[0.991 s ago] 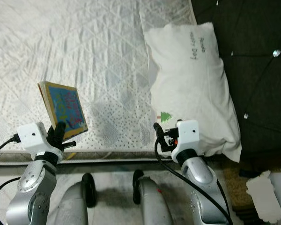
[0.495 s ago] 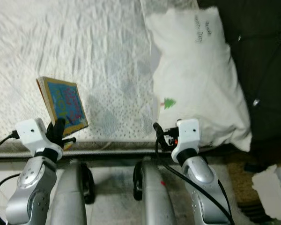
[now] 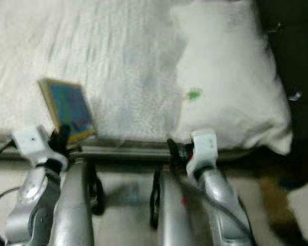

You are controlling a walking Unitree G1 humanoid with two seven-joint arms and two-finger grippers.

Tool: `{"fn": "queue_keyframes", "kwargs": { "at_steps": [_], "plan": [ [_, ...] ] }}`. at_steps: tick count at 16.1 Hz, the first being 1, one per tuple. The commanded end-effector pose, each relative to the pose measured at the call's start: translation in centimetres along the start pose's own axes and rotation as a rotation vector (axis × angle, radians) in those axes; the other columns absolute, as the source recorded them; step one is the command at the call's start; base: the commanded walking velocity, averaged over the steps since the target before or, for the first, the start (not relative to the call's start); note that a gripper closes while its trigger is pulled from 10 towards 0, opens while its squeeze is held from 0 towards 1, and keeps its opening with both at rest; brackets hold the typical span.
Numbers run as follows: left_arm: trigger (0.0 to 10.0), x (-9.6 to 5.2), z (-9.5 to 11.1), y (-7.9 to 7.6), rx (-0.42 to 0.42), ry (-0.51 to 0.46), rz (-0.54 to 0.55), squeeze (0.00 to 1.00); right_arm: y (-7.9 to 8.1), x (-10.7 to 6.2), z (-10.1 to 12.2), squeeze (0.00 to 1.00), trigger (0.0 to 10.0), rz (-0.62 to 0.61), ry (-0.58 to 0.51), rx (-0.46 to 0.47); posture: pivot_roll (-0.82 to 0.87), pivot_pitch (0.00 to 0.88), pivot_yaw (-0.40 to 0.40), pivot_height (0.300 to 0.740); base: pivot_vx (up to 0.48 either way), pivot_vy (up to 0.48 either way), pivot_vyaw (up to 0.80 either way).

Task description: Clean up the room

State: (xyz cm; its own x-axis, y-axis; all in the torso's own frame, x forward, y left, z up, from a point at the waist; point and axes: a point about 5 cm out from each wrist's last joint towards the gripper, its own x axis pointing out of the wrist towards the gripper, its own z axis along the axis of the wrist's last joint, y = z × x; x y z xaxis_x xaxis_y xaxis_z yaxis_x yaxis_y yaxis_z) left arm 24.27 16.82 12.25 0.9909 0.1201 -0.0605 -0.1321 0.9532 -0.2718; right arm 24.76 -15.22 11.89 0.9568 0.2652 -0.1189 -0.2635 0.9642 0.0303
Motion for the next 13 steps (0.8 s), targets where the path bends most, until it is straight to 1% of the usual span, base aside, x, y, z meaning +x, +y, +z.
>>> {"fn": "queue_keyframes", "kwargs": {
  "at_steps": [1, 7, 10, 13],
  "plan": [
    [10.0, -0.2, -0.6, 0.3, -0.005, 0.032, 0.027, 0.00, -0.1, -0.6, -1.1, 0.00, 10.0, -0.009, 0.044, 0.018, -0.04, 0.367, -0.074, 0.597, 0.000, 0.000, 0.00],
    [10.0, 0.2, -0.2, 0.3, -0.013, 0.013, 0.030, 0.00, -0.1, -0.3, -1.0, 0.00, 10.0, -0.008, 0.041, 0.019, -0.04, 0.370, -0.076, 0.520, 0.000, 0.000, 0.00],
    [10.0, 0.6, 0.2, 0.1, -0.024, -0.011, 0.020, 0.00, -0.1, -0.3, -1.0, 0.00, 10.0, -0.011, 0.042, 0.026, -0.04, 0.369, -0.078, 0.520, 0.000, 0.000, 0.00],
    [10.0, 1.4, 1.3, -0.6, -0.074, -0.070, -0.032, 0.00, -0.2, -0.2, -1.0, 0.00, 10.0, -0.014, 0.040, 0.030, -0.05, 0.369, -0.086, 0.520, 0.000, 0.000, 0.00]
  ]
}}
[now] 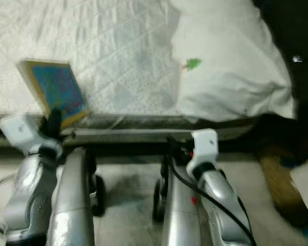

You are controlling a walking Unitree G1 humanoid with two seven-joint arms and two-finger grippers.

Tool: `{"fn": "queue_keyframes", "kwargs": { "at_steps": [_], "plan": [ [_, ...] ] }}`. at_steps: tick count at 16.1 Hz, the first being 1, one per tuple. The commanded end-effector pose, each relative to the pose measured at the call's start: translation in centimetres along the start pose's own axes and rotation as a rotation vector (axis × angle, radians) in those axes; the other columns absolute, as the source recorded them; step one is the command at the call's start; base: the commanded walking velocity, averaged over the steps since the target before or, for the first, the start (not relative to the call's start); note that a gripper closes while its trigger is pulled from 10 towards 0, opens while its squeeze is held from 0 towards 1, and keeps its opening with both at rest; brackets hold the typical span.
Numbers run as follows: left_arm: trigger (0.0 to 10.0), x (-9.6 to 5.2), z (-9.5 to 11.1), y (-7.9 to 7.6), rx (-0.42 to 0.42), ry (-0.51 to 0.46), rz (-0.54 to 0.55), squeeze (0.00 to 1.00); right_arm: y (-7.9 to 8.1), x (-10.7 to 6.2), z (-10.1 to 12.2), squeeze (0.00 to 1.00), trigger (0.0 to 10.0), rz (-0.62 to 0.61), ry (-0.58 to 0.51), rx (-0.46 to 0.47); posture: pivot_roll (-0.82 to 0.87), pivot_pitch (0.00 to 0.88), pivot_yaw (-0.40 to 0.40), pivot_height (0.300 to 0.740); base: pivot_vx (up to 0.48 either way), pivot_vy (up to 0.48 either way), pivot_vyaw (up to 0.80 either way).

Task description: Clean up the room

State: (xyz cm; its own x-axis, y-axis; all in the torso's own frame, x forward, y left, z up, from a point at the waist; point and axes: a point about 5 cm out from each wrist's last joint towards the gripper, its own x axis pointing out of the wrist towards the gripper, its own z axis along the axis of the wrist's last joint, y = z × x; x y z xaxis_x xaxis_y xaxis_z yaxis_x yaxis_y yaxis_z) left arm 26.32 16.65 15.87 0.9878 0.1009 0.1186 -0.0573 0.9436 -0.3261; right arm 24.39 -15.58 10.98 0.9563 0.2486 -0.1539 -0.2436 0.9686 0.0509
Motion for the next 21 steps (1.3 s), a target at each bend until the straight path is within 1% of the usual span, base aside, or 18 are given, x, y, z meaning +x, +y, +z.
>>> {"fn": "queue_keyframes", "kwargs": {
  "at_steps": [1, 3, 4, 6, 7, 8, 9, 11, 12, 14, 15, 18, 20, 21],
  "plan": [
    [10.0, -0.2, -1.8, 0.8, -0.033, 0.080, 0.039, 0.00, 0.0, 0.0, 0.0, 0.00, 10.0, 0.000, 0.005, 0.008, -0.06, 0.369, -0.091, 0.520, 0.000, 0.000, 0.00],
    [10.0, 1.6, -1.4, 0.7, -0.092, 0.057, 0.037, 0.00, -0.3, -0.2, 0.2, 0.00, 10.0, -0.012, -0.006, -0.005, -0.08, 0.367, -0.101, 0.520, 0.000, 0.000, 0.00],
    [10.0, 2.7, -1.2, 0.4, -0.110, 0.044, 0.023, 0.00, -0.4, -0.4, 0.3, 0.00, 10.0, -0.020, -0.007, -0.007, -0.09, 0.366, -0.104, 0.520, 0.000, 0.000, 0.00],
    [10.0, 4.9, -0.9, -0.3, -0.121, 0.048, 0.005, 0.00, -0.5, -0.6, 0.4, 0.00, 10.0, -0.030, -0.006, -0.009, -0.11, 0.361, -0.110, 0.520, 0.000, 0.000, 0.00],
    [10.0, 5.3, -0.6, -0.7, -0.123, 0.031, -0.009, 0.00, -0.6, -0.6, 0.3, 0.00, 10.0, -0.032, -0.006, -0.010, -0.10, 0.354, -0.107, 0.520, 0.000, 0.000, 0.00],
    [10.0, 5.4, -0.4, -0.9, -0.126, 0.013, -0.022, 0.00, -0.6, -0.5, 0.3, 0.00, 10.0, -0.033, -0.006, -0.011, -0.10, 0.353, -0.106, 0.520, 0.000, 0.000, 0.00],
    [10.0, 5.2, -0.5, -0.9, -0.119, 0.015, -0.025, 0.00, -0.6, -0.4, 0.2, 0.00, 10.0, -0.035, -0.005, -0.011, -0.09, 0.349, -0.106, 0.520, 0.000, 0.000, 0.00],
    [10.0, 4.7, -0.5, -0.9, -0.113, 0.004, -0.046, 0.00, -0.6, -0.2, 0.2, 0.00, 10.0, -0.036, -0.005, -0.010, -0.09, 0.347, -0.105, 0.520, 0.000, 0.000, 0.00],
    [10.0, 4.3, -0.6, -0.9, -0.118, -0.006, -0.059, 0.00, -0.7, -0.1, 0.2, 0.00, 10.0, -0.041, -0.006, -0.005, -0.09, 0.341, -0.107, 0.520, 0.304, 0.000, 0.00],
    [10.0, 4.4, -0.6, -0.9, -0.118, -0.015, -0.066, 0.00, -0.7, 0.0, 0.1, 0.00, 10.0, -0.043, -0.005, -0.003, -0.09, 0.334, -0.104, 0.520, 0.349, 0.000, 0.00],
    [10.0, 4.8, -0.3, -1.3, -0.122, -0.026, -0.086, 0.00, -0.7, 0.1, 0.1, 0.00, 10.0, -0.046, -0.007, 0.000, -0.08, 0.326, -0.099, 0.520, 0.382, 0.000, 0.00],
    [10.0, 5.3, 0.2, -1.6, -0.107, -0.049, -0.111, 0.00, -0.7, 0.3, 0.0, 0.00, 10.0, -0.056, -0.013, 0.000, -0.08, 0.315, -0.086, 0.520, 0.384, 0.000, 0.00],
    [10.0, 5.5, 0.7, -2.2, -0.082, -0.070, -0.151, 0.00, -0.8, 0.4, 0.1, 0.00, 10.0, -0.066, -0.021, 0.001, -0.07, 0.306, -0.080, 0.520, 0.366, 0.000, 0.00],
    [10.0, 5.6, 0.9, -2.5, -0.050, -0.072, -0.170, 0.00, -0.9, 0.6, 0.0, 0.00, 10.0, -0.072, -0.024, 0.005, -0.07, 0.302, -0.076, 0.520, 0.300, 0.000, 0.00]
  ]
}}
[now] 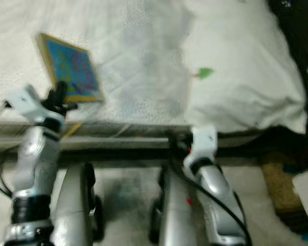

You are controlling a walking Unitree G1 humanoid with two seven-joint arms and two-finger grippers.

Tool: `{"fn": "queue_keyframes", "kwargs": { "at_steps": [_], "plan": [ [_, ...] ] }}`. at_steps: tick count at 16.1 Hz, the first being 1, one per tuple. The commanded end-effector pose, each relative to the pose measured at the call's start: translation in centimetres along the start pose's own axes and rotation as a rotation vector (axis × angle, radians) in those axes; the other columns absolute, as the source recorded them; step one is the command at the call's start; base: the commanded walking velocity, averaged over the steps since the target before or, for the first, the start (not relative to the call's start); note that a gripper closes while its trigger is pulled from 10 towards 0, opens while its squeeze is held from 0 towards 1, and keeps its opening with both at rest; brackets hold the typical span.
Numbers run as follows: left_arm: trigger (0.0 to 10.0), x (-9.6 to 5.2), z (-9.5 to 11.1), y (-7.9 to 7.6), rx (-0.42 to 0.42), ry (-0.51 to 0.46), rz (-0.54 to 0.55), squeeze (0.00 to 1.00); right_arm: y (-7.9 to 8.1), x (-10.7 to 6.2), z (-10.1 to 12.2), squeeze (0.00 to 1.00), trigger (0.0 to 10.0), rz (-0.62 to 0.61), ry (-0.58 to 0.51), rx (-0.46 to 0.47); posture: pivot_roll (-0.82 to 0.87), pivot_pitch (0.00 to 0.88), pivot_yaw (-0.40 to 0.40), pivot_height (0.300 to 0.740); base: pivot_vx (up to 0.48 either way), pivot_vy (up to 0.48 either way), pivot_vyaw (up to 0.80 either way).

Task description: Clean up the room

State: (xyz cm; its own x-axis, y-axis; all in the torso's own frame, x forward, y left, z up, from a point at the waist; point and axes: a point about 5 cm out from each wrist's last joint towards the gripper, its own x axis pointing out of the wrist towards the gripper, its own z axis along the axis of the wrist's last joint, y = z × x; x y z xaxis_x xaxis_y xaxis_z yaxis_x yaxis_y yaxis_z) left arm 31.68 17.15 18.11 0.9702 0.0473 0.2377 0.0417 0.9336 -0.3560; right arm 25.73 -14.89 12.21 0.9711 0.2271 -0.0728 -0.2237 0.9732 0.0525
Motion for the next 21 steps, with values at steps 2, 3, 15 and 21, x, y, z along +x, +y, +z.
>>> {"fn": "queue_keyframes", "kwargs": {
  "at_steps": [2, 3, 15, 21],
  "plan": [
    [10.0, 0.2, -0.8, -2.3, 0.022, 0.027, -0.091, 0.00, -1.4, -0.7, -1.4, 0.00, 10.0, -0.059, 0.056, 0.003, -0.06, 0.296, -0.073, 0.520, 0.000, 0.000, 0.00],
    [10.0, 0.2, -1.0, -2.2, 0.011, 0.038, -0.093, 0.00, -1.4, -0.7, -1.4, 0.00, 10.0, -0.059, 0.056, 0.004, -0.06, 0.293, -0.071, 0.520, 0.000, 0.000, 0.00],
    [10.0, -0.4, -5.6, -7.9, -0.364, 0.363, -0.293, 0.00, -1.6, -0.6, -1.4, 0.00, 10.0, -0.085, 0.041, -0.004, -0.09, 0.287, -0.064, 0.520, 0.000, 0.000, 0.00],
    [10.0, -2.9, -8.1, -13.4, -0.614, 0.632, -0.388, 0.00, -2.6, -2.1, 0.0, 0.00, 10.0, -0.110, 0.029, -0.095, -0.13, 0.280, -0.070, 0.520, 0.000, 0.000, 0.00]
  ]
}}
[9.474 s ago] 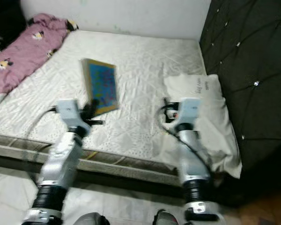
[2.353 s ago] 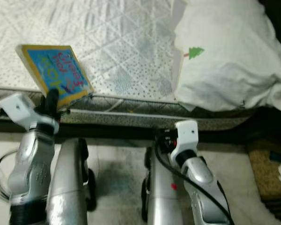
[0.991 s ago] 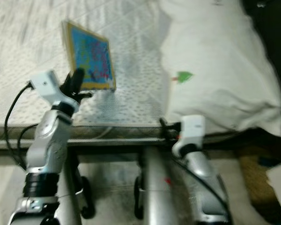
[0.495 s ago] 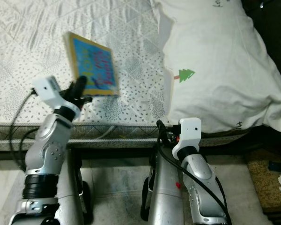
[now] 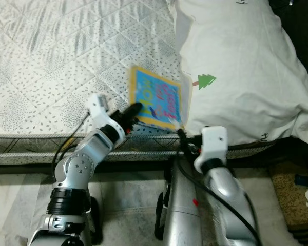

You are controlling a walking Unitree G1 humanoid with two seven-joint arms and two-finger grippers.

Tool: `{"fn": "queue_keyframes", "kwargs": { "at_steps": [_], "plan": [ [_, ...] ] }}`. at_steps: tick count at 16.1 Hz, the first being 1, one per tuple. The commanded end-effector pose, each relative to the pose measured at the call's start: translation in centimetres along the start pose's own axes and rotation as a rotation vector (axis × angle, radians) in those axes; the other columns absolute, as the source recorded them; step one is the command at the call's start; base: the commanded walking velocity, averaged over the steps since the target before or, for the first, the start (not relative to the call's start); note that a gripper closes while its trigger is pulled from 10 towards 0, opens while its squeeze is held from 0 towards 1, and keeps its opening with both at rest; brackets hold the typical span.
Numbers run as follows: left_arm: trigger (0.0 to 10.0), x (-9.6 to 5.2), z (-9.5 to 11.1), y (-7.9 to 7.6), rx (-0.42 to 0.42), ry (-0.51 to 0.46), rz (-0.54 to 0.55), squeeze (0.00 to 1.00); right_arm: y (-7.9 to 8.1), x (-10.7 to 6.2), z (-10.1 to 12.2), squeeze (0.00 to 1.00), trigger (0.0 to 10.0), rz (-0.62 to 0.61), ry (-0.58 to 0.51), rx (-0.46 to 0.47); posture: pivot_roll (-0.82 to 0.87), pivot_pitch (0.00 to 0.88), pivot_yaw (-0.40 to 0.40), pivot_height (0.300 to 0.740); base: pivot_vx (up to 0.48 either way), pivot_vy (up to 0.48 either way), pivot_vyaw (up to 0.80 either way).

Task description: Clean up the room

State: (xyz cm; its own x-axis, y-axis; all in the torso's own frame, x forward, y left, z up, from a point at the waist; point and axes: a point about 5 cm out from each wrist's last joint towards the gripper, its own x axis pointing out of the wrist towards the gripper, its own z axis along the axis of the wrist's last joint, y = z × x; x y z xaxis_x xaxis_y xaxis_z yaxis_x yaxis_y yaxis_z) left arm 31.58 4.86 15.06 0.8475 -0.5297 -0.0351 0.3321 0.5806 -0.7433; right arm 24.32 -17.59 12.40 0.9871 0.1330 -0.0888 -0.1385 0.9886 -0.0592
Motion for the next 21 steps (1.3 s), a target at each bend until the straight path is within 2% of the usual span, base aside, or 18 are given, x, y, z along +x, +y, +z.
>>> {"fn": "queue_keyframes", "kwargs": {
  "at_steps": [1, 2, 3, 5, 7, 9, 10, 11, 12, 14, 17, 21],
  "plan": [
    [10.0, 0.5, -3.0, -2.0, -0.099, 0.071, -0.042, 0.00, -0.8, -0.9, -0.4, 0.00, 10.0, -0.024, 0.033, -0.018, -0.13, 0.278, -0.072, 0.520, 0.000, 0.000, 0.00],
    [10.0, 0.5, -3.0, -2.0, -0.108, 0.078, -0.037, 0.00, -0.9, -1.1, -0.5, 0.00, 10.0, -0.029, 0.042, -0.028, -0.13, 0.278, -0.073, 0.520, 0.000, 0.000, 0.00],
    [10.0, 0.2, -3.0, -1.5, -0.117, 0.103, -0.012, 0.00, -1.8, -2.5, -1.0, 0.00, 10.0, -0.065, 0.079, -0.050, -0.13, 0.276, -0.073, 0.520, 0.000, 0.000, 0.00],
    [10.0, -0.4, -2.4, -0.6, -0.080, 0.100, 0.023, 0.00, -2.8, -4.5, -1.6, 0.00, 10.0, -0.095, 0.133, -0.092, -0.14, 0.274, -0.072, 0.520, 0.000, 0.000, 0.00],
    [10.0, -1.0, -1.8, 1.0, -0.069, 0.081, 0.086, 0.00, -3.4, -5.2, -2.1, 0.00, 10.0, -0.105, 0.168, -0.101, -0.14, 0.270, -0.069, 0.520, 0.000, 0.000, 0.00],
    [10.0, -1.7, -1.5, 4.0, -0.042, 0.088, 0.181, 0.00, -3.9, -5.1, -2.5, 0.00, 10.0, -0.125, 0.183, -0.109, -0.14, 0.259, -0.065, 0.520, 0.000, 0.000, 0.00],
    [10.0, -1.7, -1.1, 5.2, -0.018, 0.084, 0.211, 0.51, -4.0, -5.0, -2.5, 0.00, 10.0, -0.133, 0.183, -0.113, -0.14, 0.255, -0.063, 0.520, 0.000, 0.000, 0.00],
    [10.0, -1.6, -0.6, 5.9, -0.010, 0.073, 0.227, 0.87, -4.0, -4.8, -2.6, 0.00, 10.0, -0.138, 0.183, -0.114, -0.14, 0.251, -0.063, 0.520, 0.000, 0.000, 0.00],
    [10.0, -1.5, -0.1, 6.3, -0.014, 0.061, 0.237, 1.00, -4.1, -4.6, -2.6, 0.00, 10.0, -0.140, 0.181, -0.116, -0.14, 0.246, -0.062, 0.520, 0.000, 0.000, 0.00],
    [10.0, -0.9, 1.4, 7.7, 0.033, 0.045, 0.274, 1.00, -4.2, -4.1, -2.5, 0.00, 10.0, -0.146, 0.169, -0.122, -0.15, 0.228, -0.058, 0.520, 0.000, 0.000, 0.00],
    [10.0, 0.1, 2.6, 8.4, 0.083, 0.036, 0.276, 1.00, -4.5, -3.5, -2.6, 0.00, 10.0, -0.160, 0.157, -0.134, -0.15, 0.202, -0.050, 0.520, 0.000, 0.000, 0.00],
    [10.0, 1.0, 1.8, 8.7, 0.133, 0.080, 0.269, 1.00, -4.5, -2.7, -2.5, 0.00, 10.0, -0.162, 0.132, -0.147, -0.16, 0.168, -0.041, 0.520, 0.000, 0.000, 0.00]
  ]
}}
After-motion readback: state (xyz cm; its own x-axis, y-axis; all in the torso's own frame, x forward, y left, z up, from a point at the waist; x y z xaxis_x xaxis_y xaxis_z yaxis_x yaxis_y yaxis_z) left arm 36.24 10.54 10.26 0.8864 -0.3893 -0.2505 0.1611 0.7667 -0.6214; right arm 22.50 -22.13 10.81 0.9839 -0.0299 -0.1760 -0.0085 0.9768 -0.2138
